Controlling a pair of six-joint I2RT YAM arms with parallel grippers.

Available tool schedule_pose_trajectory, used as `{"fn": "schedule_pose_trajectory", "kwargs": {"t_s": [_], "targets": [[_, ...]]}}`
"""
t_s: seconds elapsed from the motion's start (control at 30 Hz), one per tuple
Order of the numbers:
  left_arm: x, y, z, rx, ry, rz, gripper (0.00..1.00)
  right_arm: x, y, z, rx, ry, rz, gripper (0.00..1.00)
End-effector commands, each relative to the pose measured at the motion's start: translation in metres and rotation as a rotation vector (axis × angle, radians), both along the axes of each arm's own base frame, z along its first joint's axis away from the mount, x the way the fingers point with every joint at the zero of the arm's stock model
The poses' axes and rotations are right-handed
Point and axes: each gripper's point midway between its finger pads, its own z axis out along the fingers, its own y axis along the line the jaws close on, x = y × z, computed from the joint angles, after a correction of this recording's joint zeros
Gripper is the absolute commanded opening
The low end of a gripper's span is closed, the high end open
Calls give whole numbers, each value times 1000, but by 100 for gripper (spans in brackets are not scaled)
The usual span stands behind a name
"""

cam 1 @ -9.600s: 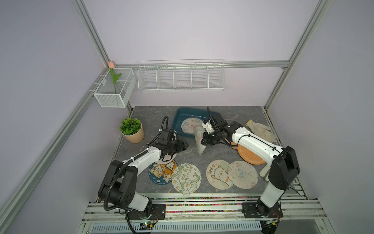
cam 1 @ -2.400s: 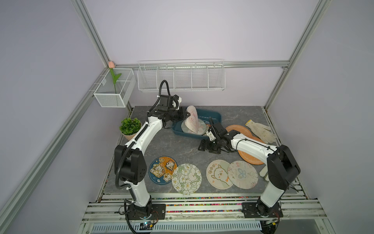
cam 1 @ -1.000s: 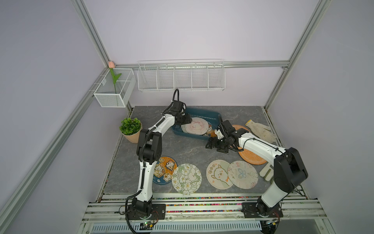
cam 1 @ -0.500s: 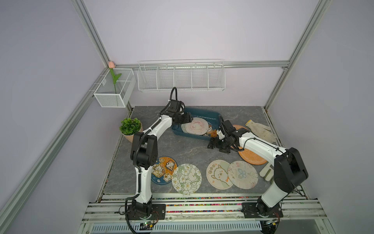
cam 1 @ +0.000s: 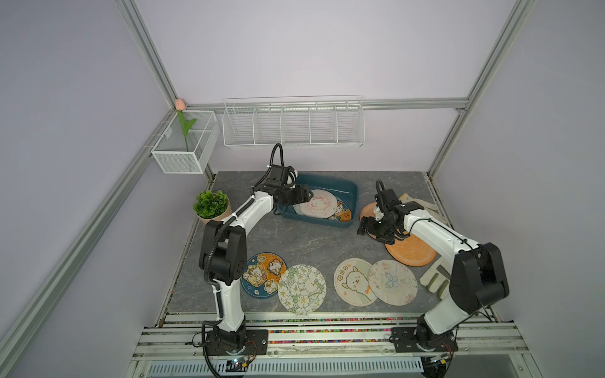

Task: Put the coasters into the storage box
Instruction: Place the coaster in the storage box, then move the coaster to the coaster.

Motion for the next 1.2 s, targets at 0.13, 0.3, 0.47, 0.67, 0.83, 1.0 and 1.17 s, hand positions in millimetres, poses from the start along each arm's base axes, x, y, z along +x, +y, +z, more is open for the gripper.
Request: {"fn": "schedule_pose_trajectory", "kwargs": {"t_s": [0.13,0.3,0.47,0.67,0.83,1.0,1.17], "targets": [[-21,2,11,-45,0,-12,78,15,-105,8,-140,7,-174,99],[-32,5,9,-63,11,-6,79,25,-160,-2,-135,10,-310,99],[-41,8,9,-67,17,-2,80,28,-200,-16,-108,34,-387,99],[-48,9,7,-76,24,-1,80,28,-232,-37,-63,36,-453,99],[-51,9,7,-88,27,-2,81,36,-244,-49,-15,7,-447,98],[-52,6,9,-112,33,-10,81,45,-245,-64,18,20,-418,98],[-55,2,12,-143,40,-17,82,47,-240,-76,51,53,-387,98]]}}
